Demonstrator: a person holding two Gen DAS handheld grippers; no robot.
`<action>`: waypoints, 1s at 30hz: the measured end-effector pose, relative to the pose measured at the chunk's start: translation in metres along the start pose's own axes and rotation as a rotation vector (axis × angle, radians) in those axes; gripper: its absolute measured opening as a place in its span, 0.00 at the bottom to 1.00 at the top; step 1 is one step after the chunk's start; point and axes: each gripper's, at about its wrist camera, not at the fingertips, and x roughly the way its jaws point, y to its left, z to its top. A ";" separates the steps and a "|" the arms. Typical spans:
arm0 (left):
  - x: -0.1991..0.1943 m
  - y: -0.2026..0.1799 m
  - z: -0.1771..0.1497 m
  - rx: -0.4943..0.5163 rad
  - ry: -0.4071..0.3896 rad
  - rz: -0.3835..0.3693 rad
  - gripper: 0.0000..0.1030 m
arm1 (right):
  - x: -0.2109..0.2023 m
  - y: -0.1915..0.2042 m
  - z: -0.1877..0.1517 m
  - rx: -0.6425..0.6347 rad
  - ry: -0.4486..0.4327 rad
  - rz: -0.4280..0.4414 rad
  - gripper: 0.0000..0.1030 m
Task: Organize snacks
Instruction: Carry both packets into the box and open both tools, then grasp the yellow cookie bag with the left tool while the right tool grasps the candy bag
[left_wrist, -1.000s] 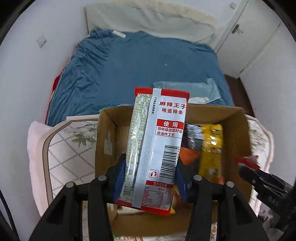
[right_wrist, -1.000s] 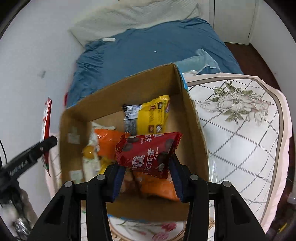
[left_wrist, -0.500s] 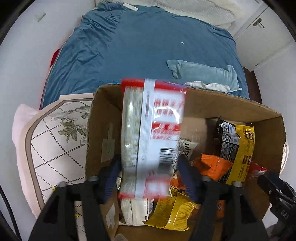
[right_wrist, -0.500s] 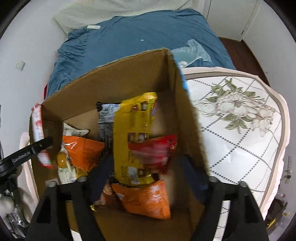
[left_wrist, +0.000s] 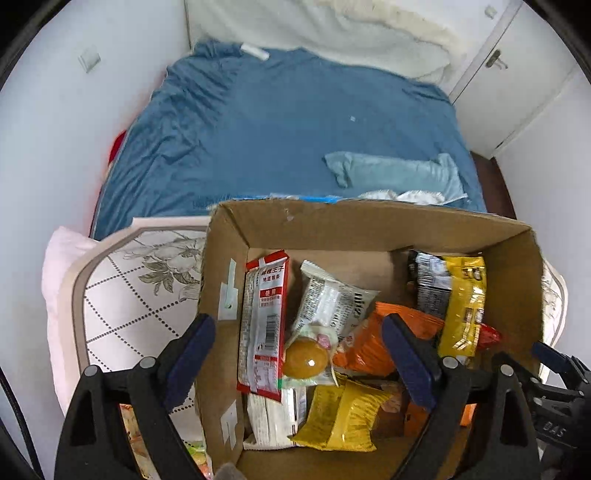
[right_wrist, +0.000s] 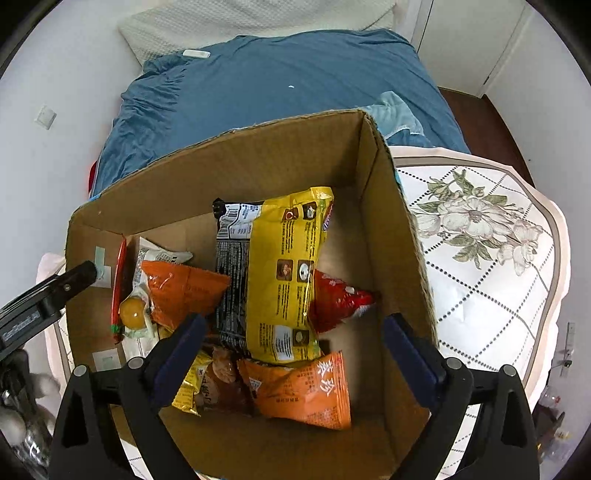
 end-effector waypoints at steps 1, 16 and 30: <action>-0.005 -0.001 -0.004 0.001 -0.008 -0.001 0.90 | -0.003 0.000 -0.003 -0.005 -0.007 0.000 0.97; -0.090 -0.020 -0.091 0.021 -0.162 0.030 0.98 | -0.073 -0.004 -0.083 -0.067 -0.154 0.022 0.97; -0.173 -0.035 -0.165 0.021 -0.297 0.038 0.98 | -0.147 -0.014 -0.151 -0.088 -0.255 0.116 0.97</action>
